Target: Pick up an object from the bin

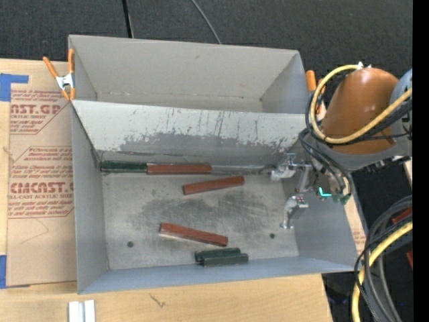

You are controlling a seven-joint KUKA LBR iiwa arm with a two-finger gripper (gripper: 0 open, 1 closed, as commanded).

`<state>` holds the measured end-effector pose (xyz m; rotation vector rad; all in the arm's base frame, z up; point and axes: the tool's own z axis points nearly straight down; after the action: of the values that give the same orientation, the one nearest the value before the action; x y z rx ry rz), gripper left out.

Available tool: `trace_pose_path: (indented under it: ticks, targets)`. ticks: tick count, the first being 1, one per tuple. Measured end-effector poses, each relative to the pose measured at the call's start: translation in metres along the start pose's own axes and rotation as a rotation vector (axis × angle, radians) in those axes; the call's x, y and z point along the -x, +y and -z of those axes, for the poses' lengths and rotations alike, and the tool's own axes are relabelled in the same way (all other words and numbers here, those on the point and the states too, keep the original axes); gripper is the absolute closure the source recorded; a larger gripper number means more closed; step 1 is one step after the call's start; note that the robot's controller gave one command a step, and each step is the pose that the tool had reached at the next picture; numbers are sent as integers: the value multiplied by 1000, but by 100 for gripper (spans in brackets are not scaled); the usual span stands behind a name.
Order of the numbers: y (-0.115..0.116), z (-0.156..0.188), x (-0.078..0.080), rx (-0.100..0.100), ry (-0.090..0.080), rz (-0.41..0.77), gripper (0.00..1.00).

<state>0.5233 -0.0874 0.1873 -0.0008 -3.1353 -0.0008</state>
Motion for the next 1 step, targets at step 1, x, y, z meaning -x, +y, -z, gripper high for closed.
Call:
trace_pose_path:
  ticks: [1]
  targets:
    - [0, 4, 2, -1, -8, 1, 0]
